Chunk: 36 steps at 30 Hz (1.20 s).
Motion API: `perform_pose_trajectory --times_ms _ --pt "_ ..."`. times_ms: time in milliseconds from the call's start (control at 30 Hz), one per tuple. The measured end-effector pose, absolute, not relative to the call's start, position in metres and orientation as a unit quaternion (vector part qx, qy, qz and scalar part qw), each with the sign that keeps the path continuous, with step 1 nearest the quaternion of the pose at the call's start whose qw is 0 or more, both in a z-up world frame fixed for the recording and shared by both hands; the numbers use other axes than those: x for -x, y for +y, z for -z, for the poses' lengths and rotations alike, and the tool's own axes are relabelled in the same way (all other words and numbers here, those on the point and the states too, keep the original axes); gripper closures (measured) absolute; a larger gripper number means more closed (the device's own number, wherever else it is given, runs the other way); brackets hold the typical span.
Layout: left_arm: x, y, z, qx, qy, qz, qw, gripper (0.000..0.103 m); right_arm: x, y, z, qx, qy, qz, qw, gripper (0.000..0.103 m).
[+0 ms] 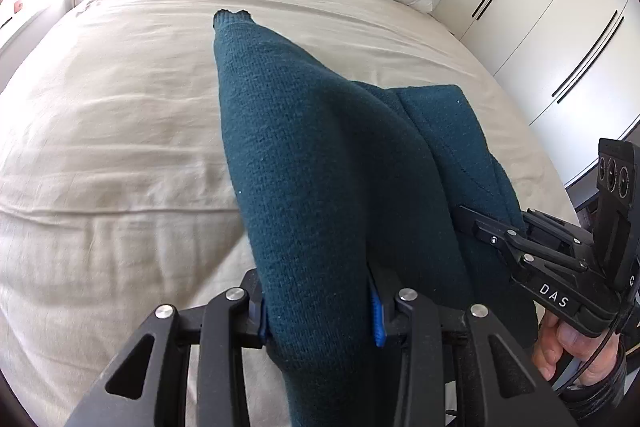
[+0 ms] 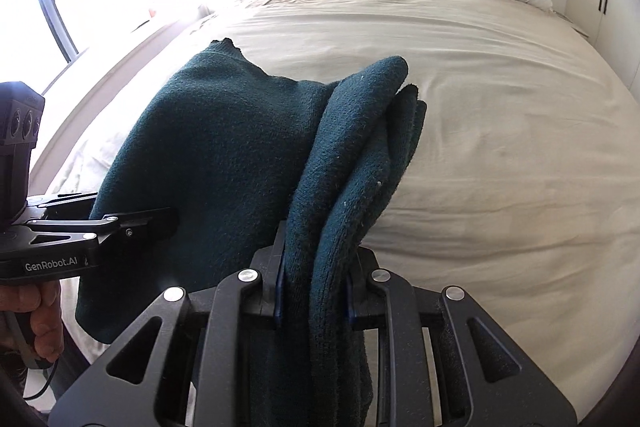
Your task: Fold small clothes
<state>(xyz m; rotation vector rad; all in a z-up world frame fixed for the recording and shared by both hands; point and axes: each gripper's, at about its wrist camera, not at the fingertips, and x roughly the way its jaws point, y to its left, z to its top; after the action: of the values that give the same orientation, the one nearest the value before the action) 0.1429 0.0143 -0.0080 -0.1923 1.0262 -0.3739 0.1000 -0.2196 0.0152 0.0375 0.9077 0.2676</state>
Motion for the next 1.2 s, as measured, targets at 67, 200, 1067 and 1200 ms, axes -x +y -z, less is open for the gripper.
perform_pose_trajectory --times_ms 67,200,1067,1200 --pt "-0.129 0.027 0.015 0.094 0.491 0.175 0.848 0.065 -0.088 -0.206 -0.008 -0.031 0.441 -0.139 0.886 0.084" --pt "-0.121 0.043 0.044 0.105 0.502 0.176 0.840 0.064 -0.078 -0.198 0.008 -0.045 0.455 -0.154 0.876 0.083" --pt "-0.047 0.081 0.010 0.134 0.370 0.190 0.899 0.039 -0.034 -0.269 0.024 -0.322 0.400 -0.230 0.827 0.058" --pt "-0.041 0.055 0.036 0.108 0.402 0.216 0.883 0.040 -0.032 -0.245 0.033 -0.333 0.418 -0.289 0.794 0.058"
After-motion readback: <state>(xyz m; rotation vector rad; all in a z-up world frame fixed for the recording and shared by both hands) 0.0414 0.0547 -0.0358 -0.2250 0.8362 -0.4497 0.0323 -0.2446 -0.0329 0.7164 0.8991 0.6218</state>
